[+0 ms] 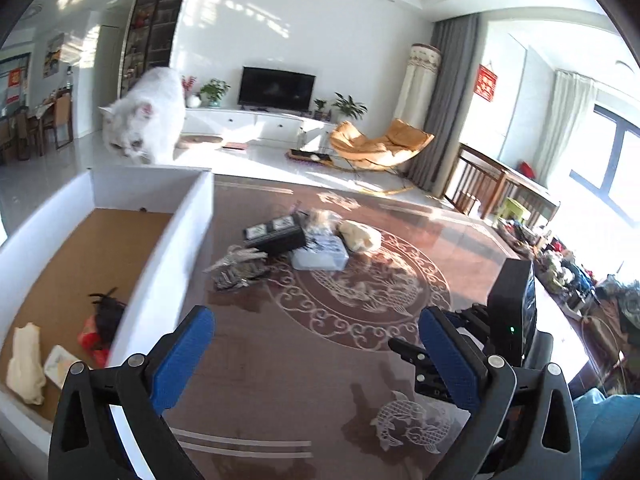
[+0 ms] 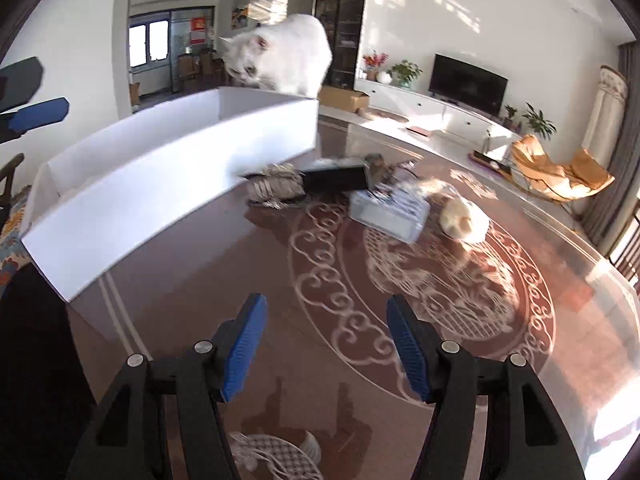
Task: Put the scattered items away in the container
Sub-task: 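Move both grippers back over the table toward the remaining items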
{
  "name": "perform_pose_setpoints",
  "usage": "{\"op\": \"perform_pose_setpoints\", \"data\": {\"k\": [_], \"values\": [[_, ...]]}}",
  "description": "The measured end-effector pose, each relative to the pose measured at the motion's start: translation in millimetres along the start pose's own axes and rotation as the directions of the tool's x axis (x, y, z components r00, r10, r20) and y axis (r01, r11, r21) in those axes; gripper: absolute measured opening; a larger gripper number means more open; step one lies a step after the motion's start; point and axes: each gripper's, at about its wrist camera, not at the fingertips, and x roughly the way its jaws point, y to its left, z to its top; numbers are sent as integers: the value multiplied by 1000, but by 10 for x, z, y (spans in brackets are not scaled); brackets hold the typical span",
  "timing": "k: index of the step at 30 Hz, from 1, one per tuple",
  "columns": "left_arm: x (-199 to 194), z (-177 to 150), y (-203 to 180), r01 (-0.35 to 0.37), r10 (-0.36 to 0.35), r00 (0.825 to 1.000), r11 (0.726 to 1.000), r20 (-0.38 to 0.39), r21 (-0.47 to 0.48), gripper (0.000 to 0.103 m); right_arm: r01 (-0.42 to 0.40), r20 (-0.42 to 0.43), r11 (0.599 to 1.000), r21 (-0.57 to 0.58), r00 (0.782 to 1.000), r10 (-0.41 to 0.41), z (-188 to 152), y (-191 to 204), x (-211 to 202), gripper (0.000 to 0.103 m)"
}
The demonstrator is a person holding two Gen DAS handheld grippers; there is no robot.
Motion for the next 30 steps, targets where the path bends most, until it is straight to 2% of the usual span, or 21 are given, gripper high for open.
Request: {"op": "perform_pose_setpoints", "data": {"k": [2,5,8,15,18,21,30], "values": [[427,-134,-308,53,-48,997,996,-65,66,103,46,-42,992,113,998,-42,-211,-433,19,64],[1001,-327,-596,31,-6,986,989,-168,147,103,83,-82,960,267,995,-63,-466,-905,-59,64],[1258,-435,-670,22,12,979,986,-202,165,103,88,-80,937,337,995,-65,-596,-1082,-124,64],[1482,-569,-486,-20,56,965,990,-257,142,103,57,-103,951,304,994,-27,-578,-920,80,64],[1532,-632,-445,-10,47,960,991,-276,135,103,54,-99,955,291,995,-27,-549,-843,134,64],[1518,-639,-432,-4,38,963,992,-267,126,103,69,-109,961,268,993,-41,-528,-777,161,64],[1557,-640,-345,3,17,963,997,-269,72,103,76,-129,971,225,990,-48,-509,-696,200,75]]}}
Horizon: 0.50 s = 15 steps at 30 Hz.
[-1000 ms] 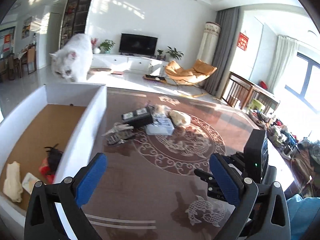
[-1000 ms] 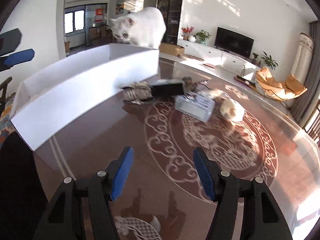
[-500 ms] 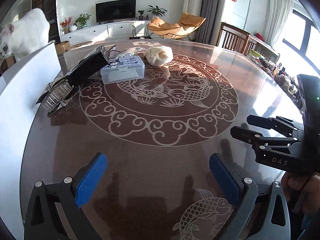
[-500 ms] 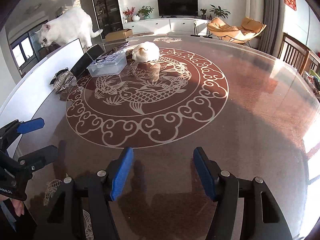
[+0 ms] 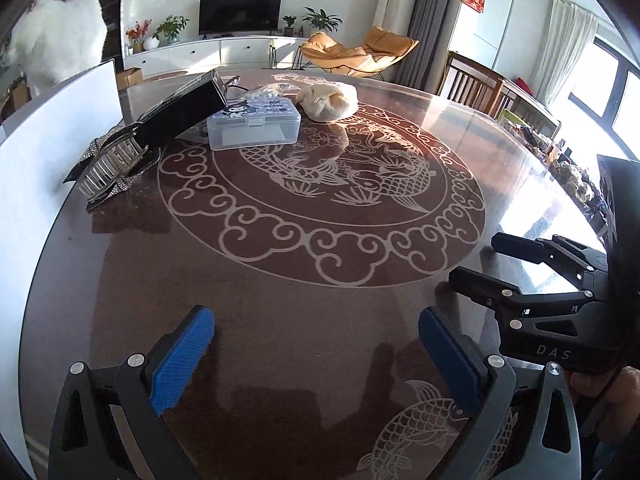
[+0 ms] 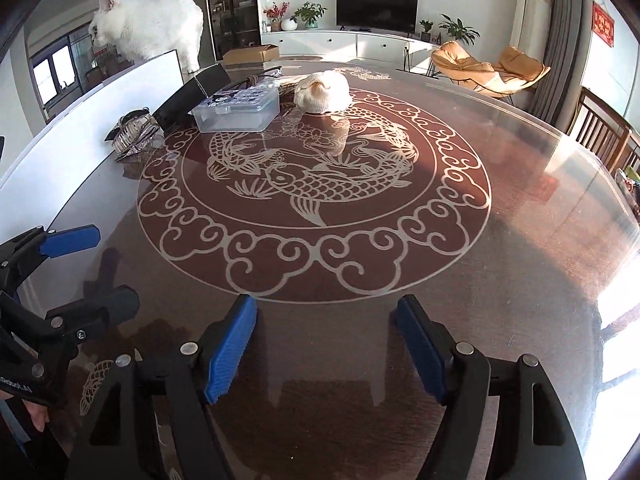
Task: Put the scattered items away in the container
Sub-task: 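Move both grippers back over the table toward the remaining items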
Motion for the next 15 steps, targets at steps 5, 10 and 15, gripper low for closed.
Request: {"op": "perform_pose_setpoints", "data": {"k": [5,10,15], "values": [[12,13,51,13,-13,1000,1000,-5,-28,103,-4,-2,1000,-4,1000,4,-1,6,3,77],[40,11,6,-16,16,1000,1000,-18,-3,103,-4,-3,1000,-6,1000,4,2,12,6,78],[75,6,-55,-56,57,998,998,-34,31,103,-4,-3,1000,-5,1000,4,2,10,5,79]]}}
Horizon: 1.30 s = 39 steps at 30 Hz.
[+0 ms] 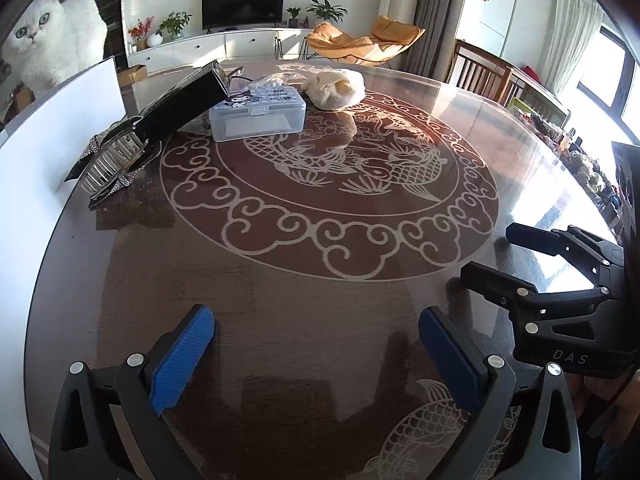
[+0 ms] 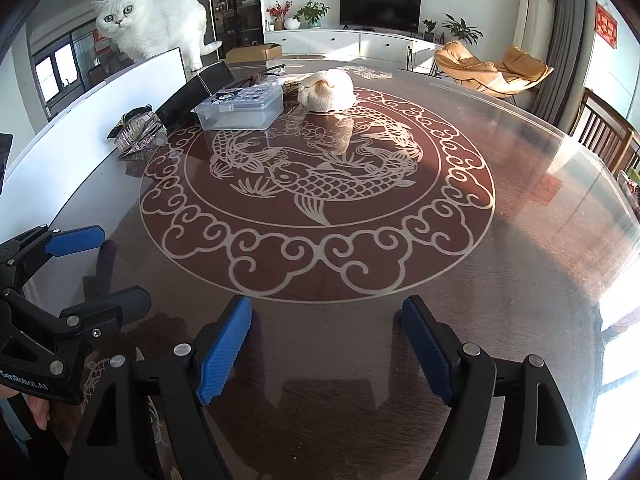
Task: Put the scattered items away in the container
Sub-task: 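Move both grippers back over the table toward the remaining items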
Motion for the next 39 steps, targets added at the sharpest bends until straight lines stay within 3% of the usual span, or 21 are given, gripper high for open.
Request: {"op": "perform_pose_setpoints", "data": {"k": [9,17,39], "values": [[5,-4,-20,-18,18,1000,1000,-7,16,103,0,0,1000,0,1000,0,1,0,0,79],[-52,-14,75,46,-45,999,998,21,-34,103,0,0,1000,0,1000,0,2,1,-2,79],[-47,-18,62,45,-45,999,998,21,-31,103,1,0,1000,0,1000,-1,4,1,-4,79]]}}
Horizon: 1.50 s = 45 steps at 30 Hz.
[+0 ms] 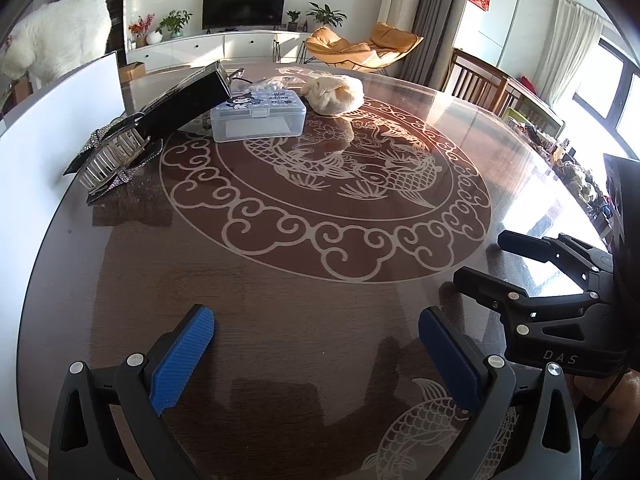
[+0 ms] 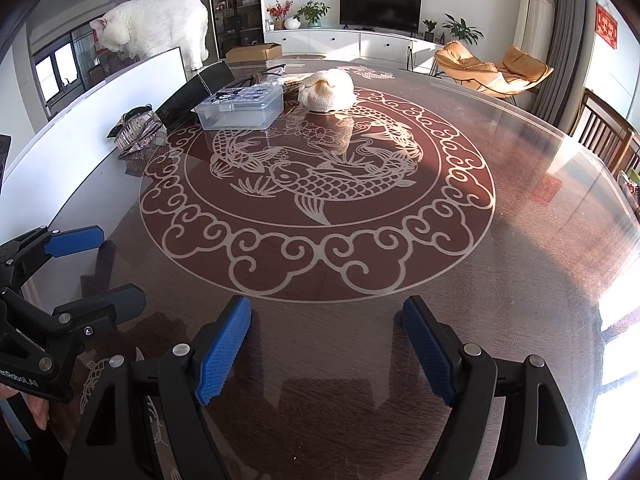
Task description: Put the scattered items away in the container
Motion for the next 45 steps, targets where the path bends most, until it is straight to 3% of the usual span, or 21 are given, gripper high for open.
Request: {"op": "perform_pose_setpoints", "data": {"k": [9,14,17,21,26,30,33,36,40,45], "values": [[-2,-5,-24,-17,17,1000,1000,-7,15,103,-4,-1,1000,-5,1000,4,17,0,9,80],[-1,1,-39,-27,27,1000,999,-11,23,103,-34,-29,998,-53,999,33,317,28,200,80],[12,2,-44,-35,35,999,999,-14,30,103,-58,19,997,-42,998,59,735,32,309,80],[19,-2,-52,-40,41,999,998,-19,39,103,-71,75,997,-39,994,74,1600,190,563,80],[4,0,-14,-19,19,1000,1000,-11,21,103,-36,54,990,-133,998,43,2657,657,1117,80],[4,7,11,-7,7,1000,1000,-6,8,103,-32,-23,980,-197,999,28,3056,977,1601,80],[3,11,27,4,-5,1000,1000,-2,-3,103,12,-102,960,-279,994,-42,3049,1085,1923,79],[22,9,-6,-13,13,1000,1000,-10,12,103,-108,-186,987,-117,979,85,2952,818,2011,79],[36,10,-44,-32,33,999,999,-18,28,103,-179,-227,984,4,958,175,2604,530,1850,80],[13,10,-12,-13,13,1000,1000,-9,11,103,-217,-333,976,-32,923,195,2018,433,1438,80]]}}
